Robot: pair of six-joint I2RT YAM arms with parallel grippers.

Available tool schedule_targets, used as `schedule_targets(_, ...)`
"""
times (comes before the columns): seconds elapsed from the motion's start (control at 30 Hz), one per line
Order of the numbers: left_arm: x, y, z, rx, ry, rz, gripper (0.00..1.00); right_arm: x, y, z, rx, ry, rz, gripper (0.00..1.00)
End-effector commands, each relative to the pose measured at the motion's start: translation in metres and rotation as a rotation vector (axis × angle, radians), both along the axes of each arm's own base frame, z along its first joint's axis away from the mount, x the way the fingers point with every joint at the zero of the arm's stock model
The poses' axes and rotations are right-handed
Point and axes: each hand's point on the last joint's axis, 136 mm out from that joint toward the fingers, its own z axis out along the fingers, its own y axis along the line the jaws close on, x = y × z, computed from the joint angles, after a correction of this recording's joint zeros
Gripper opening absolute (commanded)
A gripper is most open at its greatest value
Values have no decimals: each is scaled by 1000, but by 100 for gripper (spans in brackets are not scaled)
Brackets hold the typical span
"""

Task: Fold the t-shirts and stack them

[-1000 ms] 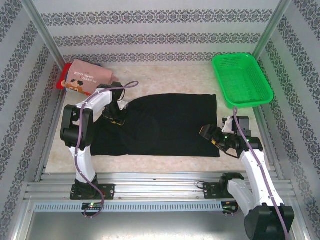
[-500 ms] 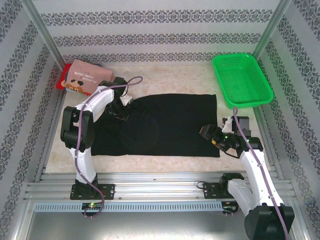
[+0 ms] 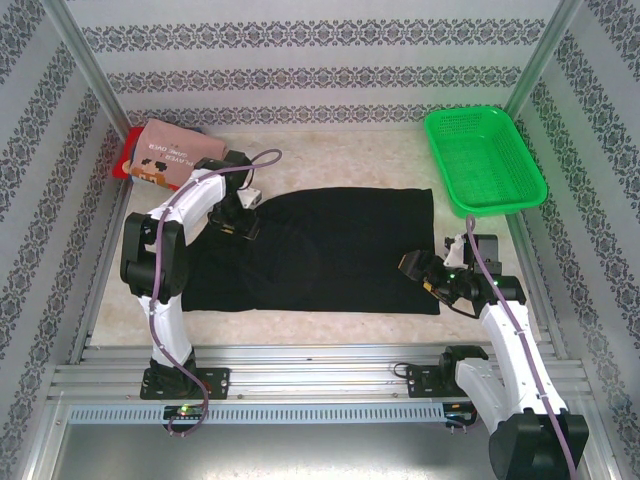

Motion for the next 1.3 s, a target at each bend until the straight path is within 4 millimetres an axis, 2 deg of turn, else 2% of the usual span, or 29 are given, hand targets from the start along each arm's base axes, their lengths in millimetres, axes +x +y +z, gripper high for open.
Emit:
schedule_targets(0.0, -18, 8, -4, 10, 93, 15, 49, -1, 6, 2, 11, -14, 39, 90)
schedule_targets(0.1, -22, 11, -6, 16, 117, 20, 49, 1, 9, 10, 17, -51, 65, 92)
schedule_targets(0.17, -23, 16, -8, 31, 126, 28, 49, 3, 14, 21, 26, -104, 94, 98)
schedule_targets(0.3, -27, 21, -11, 39, 144, 37, 49, 5, 23, 50, 41, -228, 163, 98)
schedule_targets(0.4, -29, 21, -10, 38, 148, 39, 48, 3, 29, 61, 56, -272, 194, 98)
schedule_targets(0.67, -40, 23, -12, 48, 193, 42, 49, 2, 32, 55, 72, -247, 204, 98)
schedule_targets(0.93, -35, 30, -21, 91, 185, 47, 49, 5, 36, 63, 73, -269, 219, 98)
schedule_targets(1.13, -39, 28, -30, 79, 212, 50, 48, 5, 37, 63, 74, -265, 221, 98)
schedule_targets(1.27, -41, 25, -32, 62, 218, 54, 41, 5, 36, 61, 72, -262, 215, 98)
